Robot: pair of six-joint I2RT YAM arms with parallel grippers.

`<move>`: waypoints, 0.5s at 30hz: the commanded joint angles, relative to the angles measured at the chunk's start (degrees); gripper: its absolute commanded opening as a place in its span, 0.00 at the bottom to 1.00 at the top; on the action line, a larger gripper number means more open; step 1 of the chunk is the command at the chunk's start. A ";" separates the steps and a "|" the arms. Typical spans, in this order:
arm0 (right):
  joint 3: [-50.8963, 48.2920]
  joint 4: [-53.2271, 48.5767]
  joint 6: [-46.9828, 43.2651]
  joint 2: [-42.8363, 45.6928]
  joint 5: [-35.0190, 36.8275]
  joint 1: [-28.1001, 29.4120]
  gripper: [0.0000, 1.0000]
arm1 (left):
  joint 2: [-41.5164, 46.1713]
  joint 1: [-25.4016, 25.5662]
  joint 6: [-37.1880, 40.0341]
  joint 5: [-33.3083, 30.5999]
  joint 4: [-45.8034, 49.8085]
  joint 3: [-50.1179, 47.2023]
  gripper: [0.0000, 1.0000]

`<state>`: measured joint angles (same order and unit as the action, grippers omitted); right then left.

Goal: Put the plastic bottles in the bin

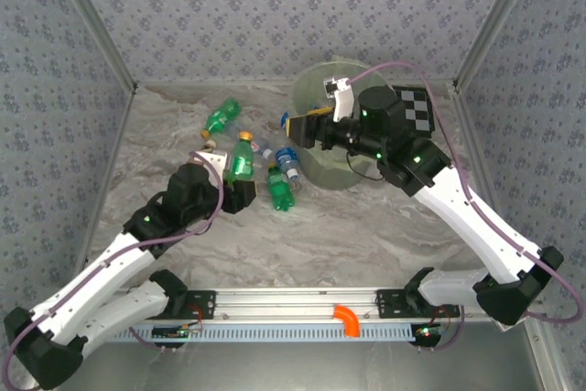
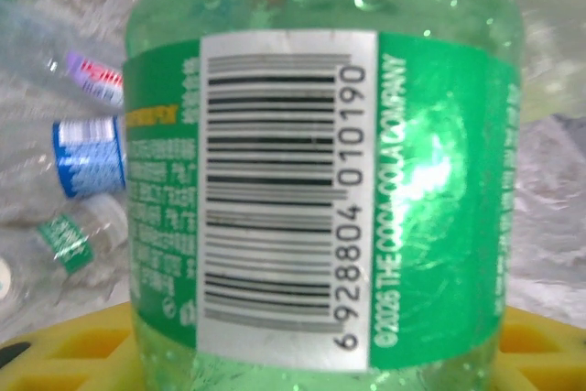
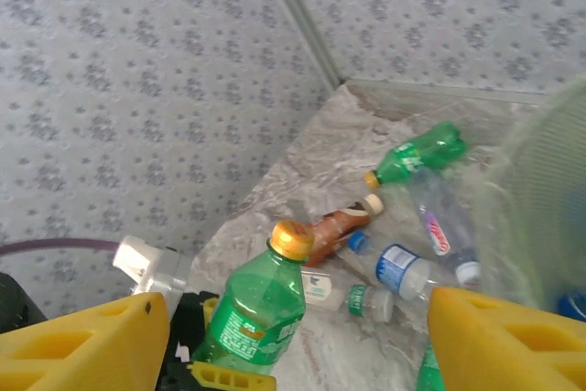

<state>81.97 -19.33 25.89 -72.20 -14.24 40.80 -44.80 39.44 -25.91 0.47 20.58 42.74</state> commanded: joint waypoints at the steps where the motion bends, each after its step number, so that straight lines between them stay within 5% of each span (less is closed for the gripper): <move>1: 2.49 2.59 2.71 -3.55 -5.50 1.52 0.66 | 1.89 0.70 2.61 3.37 0.50 2.84 0.48; 15: 12.53 -0.14 4.75 -17.55 -6.15 6.75 0.56 | 4.19 4.11 3.85 4.19 0.06 5.38 0.47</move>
<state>91.07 -18.11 29.61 -88.86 -19.62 47.31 -41.71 42.94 -23.33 3.68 21.28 45.50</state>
